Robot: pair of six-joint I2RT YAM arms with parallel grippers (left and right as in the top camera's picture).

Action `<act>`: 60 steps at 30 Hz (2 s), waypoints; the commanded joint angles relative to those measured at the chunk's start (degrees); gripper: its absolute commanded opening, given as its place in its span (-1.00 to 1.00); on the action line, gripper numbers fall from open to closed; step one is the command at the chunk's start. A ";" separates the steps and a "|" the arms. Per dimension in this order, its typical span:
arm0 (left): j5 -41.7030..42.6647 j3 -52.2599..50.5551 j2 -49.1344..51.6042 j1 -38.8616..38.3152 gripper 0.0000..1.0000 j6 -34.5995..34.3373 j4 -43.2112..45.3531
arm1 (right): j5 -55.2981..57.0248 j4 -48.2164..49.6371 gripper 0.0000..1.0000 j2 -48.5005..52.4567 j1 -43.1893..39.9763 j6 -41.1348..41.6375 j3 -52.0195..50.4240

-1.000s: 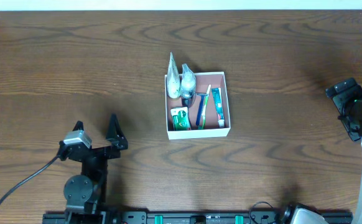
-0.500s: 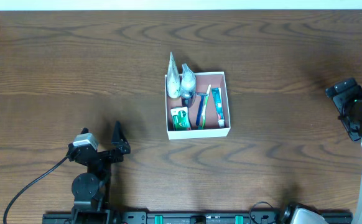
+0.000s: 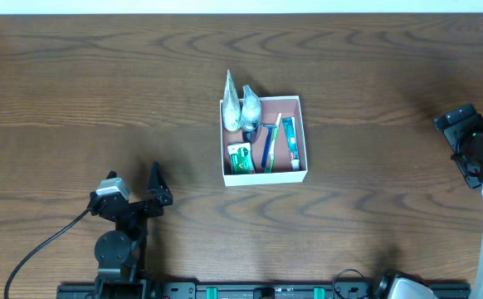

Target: Pack container

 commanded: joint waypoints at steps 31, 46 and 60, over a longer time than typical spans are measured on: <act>-0.26 -0.94 -0.39 0.33 0.96 1.16 -2.58 | 1.97 -3.52 0.99 -21.44 21.46 -1.49 0.39; -0.26 -0.94 -0.39 0.33 0.96 1.16 -2.58 | -4.46 27.15 0.99 -50.49 23.67 -33.79 -26.58; -0.26 -0.94 -0.39 0.33 0.96 1.16 -2.58 | -5.57 58.77 0.99 -69.07 23.08 -42.34 -59.82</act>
